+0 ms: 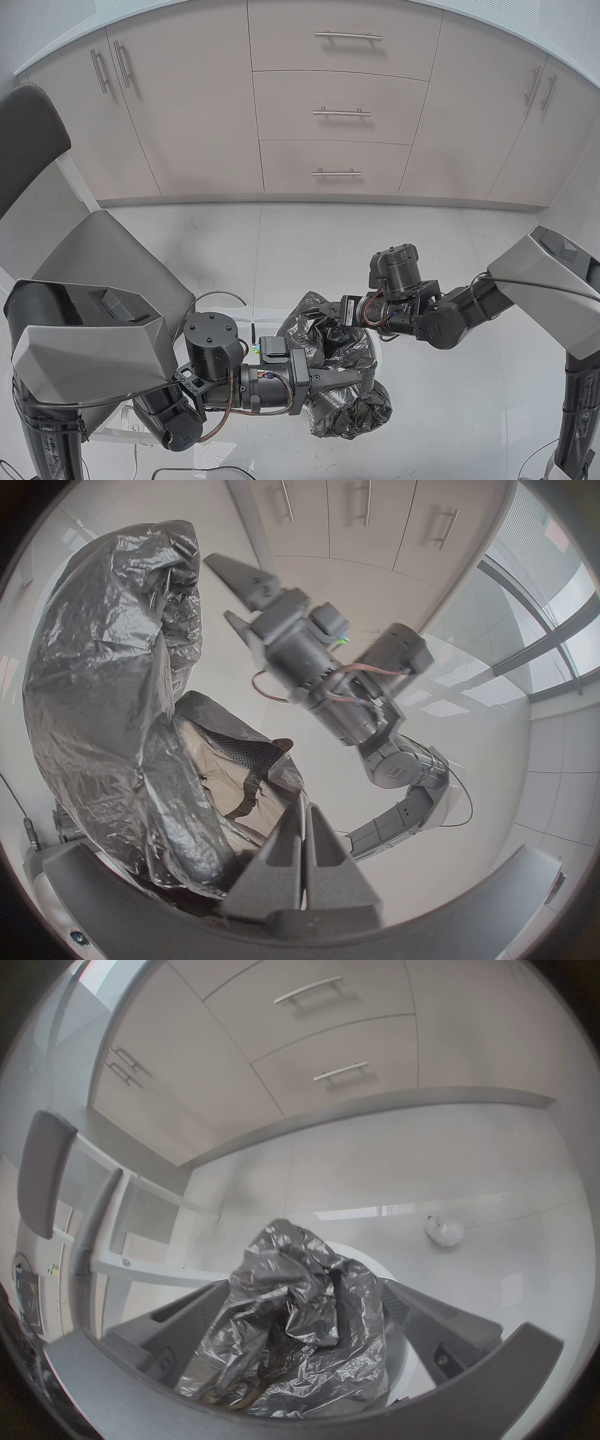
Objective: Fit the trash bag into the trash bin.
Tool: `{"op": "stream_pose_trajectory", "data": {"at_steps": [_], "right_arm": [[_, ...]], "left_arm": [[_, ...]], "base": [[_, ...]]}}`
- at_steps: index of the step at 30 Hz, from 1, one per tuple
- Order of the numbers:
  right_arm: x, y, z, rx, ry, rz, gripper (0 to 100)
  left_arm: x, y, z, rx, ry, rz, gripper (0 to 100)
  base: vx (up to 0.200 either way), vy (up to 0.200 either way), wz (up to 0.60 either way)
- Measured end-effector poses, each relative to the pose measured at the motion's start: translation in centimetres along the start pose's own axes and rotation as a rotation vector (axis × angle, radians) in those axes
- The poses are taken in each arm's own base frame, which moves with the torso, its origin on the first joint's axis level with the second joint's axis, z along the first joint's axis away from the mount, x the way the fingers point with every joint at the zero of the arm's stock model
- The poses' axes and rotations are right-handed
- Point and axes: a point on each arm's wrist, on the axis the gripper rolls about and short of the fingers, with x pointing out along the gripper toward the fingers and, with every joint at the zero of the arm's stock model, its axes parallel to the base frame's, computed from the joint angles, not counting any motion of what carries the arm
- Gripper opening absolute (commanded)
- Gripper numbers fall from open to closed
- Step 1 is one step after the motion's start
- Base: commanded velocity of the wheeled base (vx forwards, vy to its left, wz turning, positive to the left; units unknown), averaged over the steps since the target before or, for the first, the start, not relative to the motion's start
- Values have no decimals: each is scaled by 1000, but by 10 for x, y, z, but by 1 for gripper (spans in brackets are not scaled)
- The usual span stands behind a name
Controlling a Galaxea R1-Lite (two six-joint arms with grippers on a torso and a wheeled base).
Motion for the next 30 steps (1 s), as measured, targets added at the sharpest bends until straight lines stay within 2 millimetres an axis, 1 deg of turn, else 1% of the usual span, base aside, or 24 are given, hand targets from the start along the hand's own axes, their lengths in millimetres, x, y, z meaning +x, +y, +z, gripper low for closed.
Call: {"op": "stream_pose_trajectory", "data": {"at_steps": [4,9,11,17,20,23,27,30], "right_arm": [[-17,-8,11,28,-59,-41,100],[-36,-23,10,38,-92,-119,100],[-42,-27,5,32,-84,-136,100],[-66,-41,-27,-50,-48,-131,100],[-79,-47,-42,-144,-62,-88,100],[-89,-54,-52,-285,-80,-31,100],[-100,-64,-57,-491,-166,74,100],[-100,-74,-64,-617,-198,114,100]], "left_arm": [[0,0,0,0,0,0,0],[0,-1,0,1,-7,0,0],[-1,-1,1,3,-11,0,0],[-1,-2,2,5,-24,-1,0],[-1,-3,3,8,-30,-3,0],[-2,-4,3,11,-34,-5,0],[-2,-5,4,13,-36,-7,0],[-3,-6,4,16,-39,-8,0]], "base": [[0,0,0],[0,0,0],[0,0,0],[0,0,0],[0,0,0],[0,0,0],[0,0,0],[0,0,0]]}}
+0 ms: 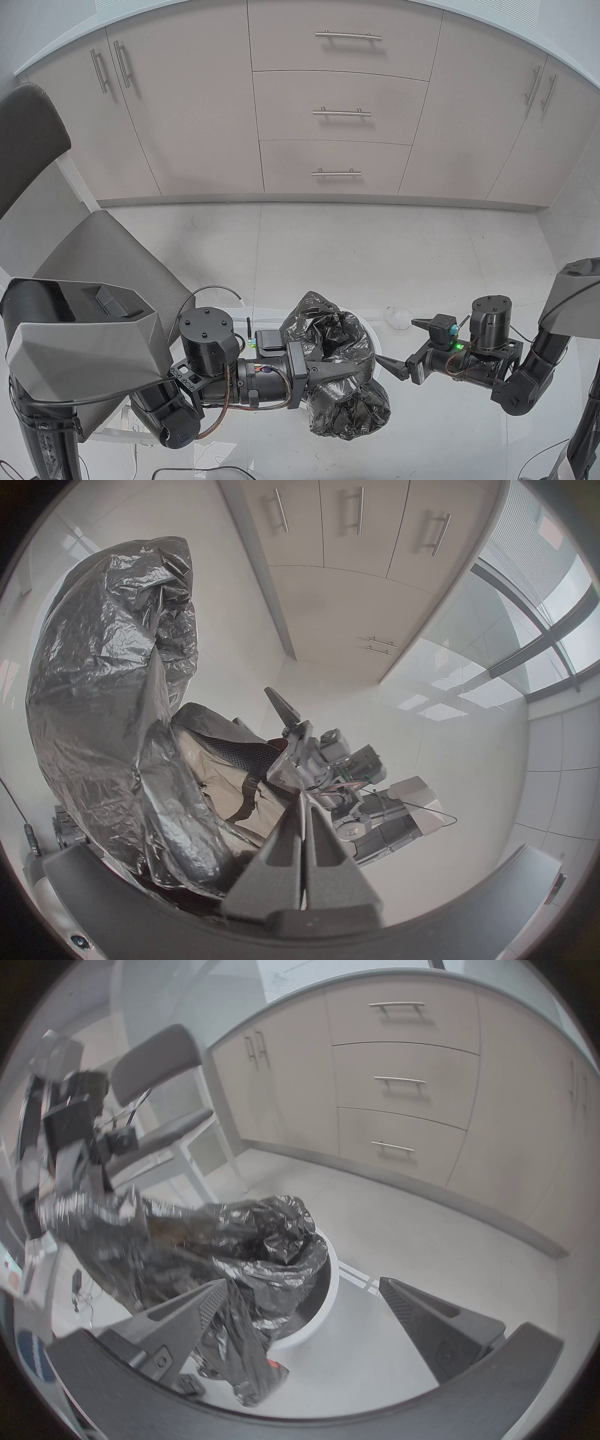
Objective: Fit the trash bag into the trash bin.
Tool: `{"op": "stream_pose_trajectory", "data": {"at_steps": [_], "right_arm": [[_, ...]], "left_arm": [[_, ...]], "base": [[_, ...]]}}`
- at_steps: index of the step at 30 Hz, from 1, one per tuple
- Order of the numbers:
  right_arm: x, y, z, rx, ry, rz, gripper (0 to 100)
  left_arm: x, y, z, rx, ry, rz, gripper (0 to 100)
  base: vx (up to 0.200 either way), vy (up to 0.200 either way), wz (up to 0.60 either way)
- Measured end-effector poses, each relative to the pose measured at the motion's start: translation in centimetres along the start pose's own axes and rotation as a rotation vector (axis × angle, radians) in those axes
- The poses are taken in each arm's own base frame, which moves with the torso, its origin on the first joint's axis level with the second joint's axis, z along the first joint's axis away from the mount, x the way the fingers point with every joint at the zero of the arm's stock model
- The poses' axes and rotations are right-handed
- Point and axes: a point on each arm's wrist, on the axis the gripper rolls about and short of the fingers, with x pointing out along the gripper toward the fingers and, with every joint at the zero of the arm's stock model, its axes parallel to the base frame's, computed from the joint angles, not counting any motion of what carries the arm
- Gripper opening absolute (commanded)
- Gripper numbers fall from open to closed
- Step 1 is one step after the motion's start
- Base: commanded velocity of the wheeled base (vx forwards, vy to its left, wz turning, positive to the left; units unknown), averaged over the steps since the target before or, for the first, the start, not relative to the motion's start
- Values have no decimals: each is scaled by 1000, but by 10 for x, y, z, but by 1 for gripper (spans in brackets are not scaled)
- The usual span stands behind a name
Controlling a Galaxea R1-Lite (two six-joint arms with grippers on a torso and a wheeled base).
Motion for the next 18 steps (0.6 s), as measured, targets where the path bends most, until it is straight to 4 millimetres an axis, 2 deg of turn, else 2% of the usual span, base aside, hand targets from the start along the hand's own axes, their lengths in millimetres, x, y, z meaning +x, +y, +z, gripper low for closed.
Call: {"op": "stream_pose_trajectory", "data": {"at_steps": [9,18], "right_arm": [[8,5,-38,-65,79,82,100],[13,18,-43,-74,98,124,100]], "left_arm": [[-1,-1,0,2,0,-3,0],[-1,-2,0,2,3,-4,0]], "base": [[0,0,0],[0,0,0]]}}
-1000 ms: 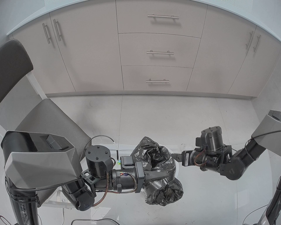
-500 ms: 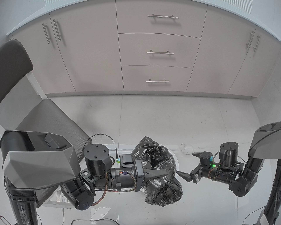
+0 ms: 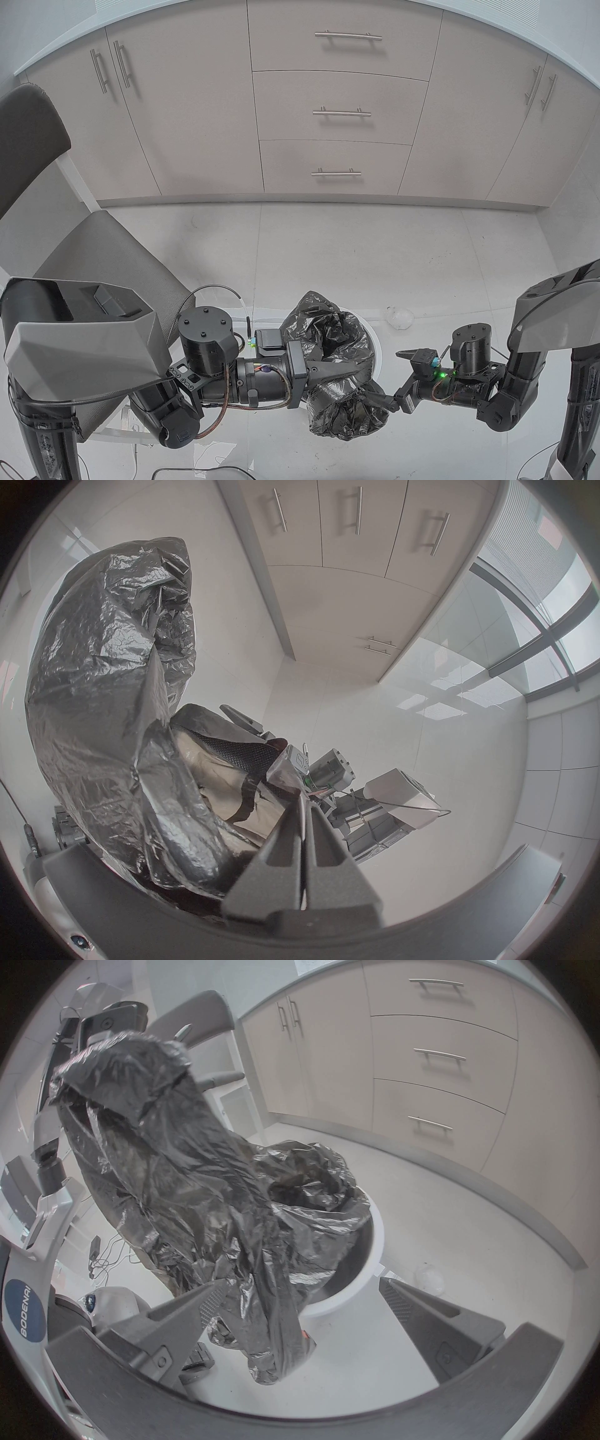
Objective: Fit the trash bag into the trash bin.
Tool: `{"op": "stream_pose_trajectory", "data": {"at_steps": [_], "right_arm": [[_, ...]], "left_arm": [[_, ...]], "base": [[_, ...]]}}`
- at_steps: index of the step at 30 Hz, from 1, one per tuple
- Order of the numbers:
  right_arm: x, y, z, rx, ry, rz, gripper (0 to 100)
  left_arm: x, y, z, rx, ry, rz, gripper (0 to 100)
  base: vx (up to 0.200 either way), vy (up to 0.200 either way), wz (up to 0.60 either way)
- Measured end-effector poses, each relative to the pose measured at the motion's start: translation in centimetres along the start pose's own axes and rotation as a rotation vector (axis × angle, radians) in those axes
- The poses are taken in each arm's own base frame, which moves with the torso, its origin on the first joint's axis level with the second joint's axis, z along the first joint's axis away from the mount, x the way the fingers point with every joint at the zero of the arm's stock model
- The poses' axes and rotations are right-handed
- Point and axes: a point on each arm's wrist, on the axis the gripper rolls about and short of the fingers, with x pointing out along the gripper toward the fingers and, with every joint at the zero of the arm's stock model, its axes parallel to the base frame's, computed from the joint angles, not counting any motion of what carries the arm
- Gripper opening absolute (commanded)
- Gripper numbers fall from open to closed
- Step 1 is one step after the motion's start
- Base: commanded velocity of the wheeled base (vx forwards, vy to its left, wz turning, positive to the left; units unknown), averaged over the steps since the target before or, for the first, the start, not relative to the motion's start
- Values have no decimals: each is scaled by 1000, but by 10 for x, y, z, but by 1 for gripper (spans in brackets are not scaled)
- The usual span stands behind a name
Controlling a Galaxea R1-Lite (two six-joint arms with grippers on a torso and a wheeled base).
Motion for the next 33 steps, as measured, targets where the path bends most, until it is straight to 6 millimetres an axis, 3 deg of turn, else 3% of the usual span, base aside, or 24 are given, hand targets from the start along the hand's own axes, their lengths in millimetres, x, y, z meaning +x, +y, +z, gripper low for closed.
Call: {"op": "stream_pose_trajectory", "data": {"at_steps": [19,33], "right_arm": [[18,20,13,-46,-38,33,100],[50,17,19,-49,-19,18,100]], "left_arm": [[0,0,0,0,0,1,0],[1,1,0,-1,2,1,0]], "base": [[0,0,0],[0,0,0]]}}
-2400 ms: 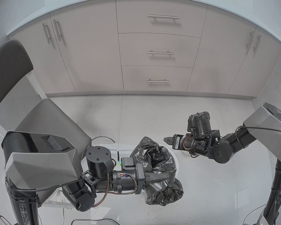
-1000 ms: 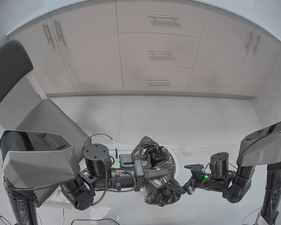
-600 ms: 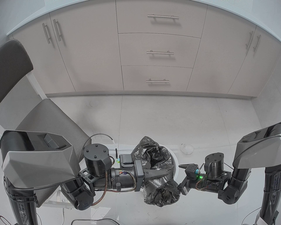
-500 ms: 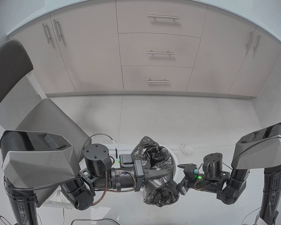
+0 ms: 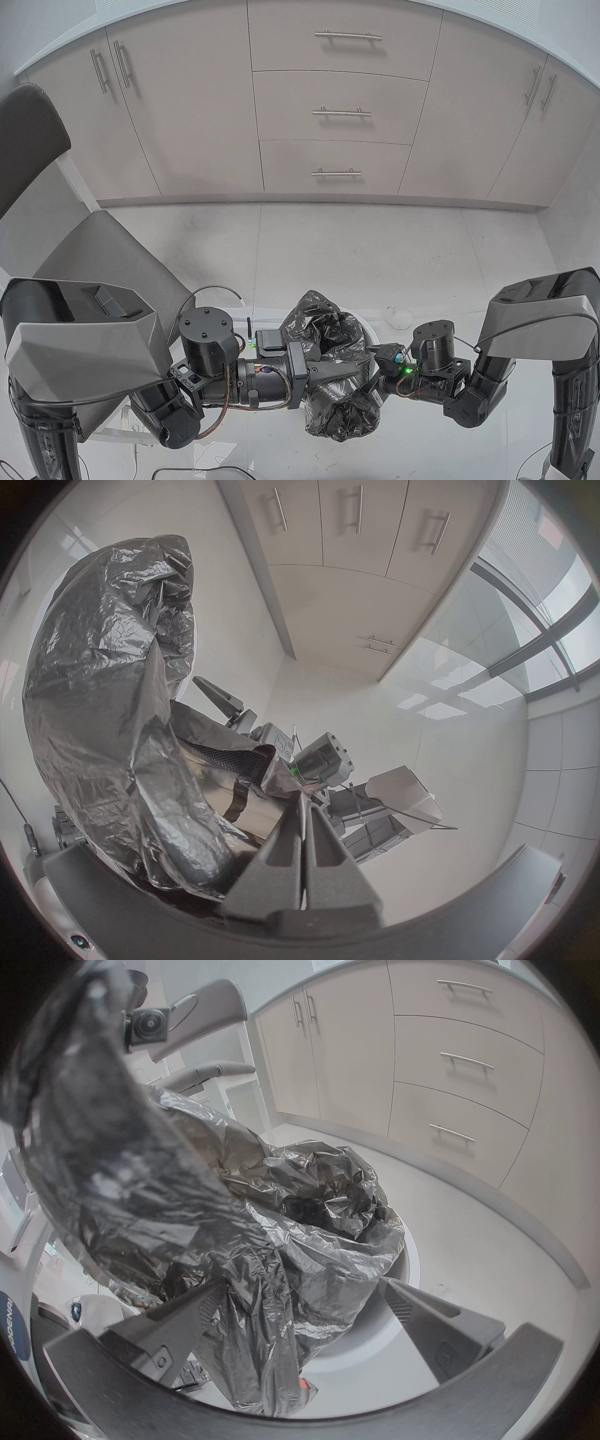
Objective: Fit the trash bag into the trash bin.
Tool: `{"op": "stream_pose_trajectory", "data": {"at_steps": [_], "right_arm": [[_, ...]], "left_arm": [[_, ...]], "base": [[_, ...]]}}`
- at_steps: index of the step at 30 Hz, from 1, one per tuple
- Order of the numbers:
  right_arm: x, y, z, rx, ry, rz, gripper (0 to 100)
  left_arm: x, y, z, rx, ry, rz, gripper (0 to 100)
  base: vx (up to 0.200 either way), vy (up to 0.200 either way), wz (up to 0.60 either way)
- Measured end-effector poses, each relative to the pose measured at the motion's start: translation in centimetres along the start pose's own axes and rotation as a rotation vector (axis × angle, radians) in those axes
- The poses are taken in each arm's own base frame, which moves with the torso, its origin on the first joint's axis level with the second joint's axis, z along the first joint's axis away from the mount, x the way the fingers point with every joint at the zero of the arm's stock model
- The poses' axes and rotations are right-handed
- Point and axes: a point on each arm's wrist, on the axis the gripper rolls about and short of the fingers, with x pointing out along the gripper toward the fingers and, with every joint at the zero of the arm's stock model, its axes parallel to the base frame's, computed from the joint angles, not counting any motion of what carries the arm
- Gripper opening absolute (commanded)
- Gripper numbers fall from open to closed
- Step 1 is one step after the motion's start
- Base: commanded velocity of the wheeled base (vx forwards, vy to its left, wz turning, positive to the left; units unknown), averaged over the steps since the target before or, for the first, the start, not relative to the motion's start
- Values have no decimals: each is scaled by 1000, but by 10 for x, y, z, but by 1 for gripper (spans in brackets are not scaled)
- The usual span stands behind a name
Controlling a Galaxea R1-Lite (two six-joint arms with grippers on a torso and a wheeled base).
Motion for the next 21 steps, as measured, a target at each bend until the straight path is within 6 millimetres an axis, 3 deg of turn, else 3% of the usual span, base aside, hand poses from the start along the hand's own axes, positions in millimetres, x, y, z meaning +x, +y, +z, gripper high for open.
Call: {"op": "stream_pose_trajectory", "data": {"at_steps": [9,10,21], "right_arm": [[15,7,13,-19,-14,8,100],[16,7,14,-19,-13,9,0],[22,6,21,-20,-34,7,0]], "left_arm": [[0,1,0,-1,0,1,0],[0,1,0,-1,0,1,0],[0,1,0,-2,0,2,0]], "base": [[0,0,0],[0,0,0],[0,0,0]]}}
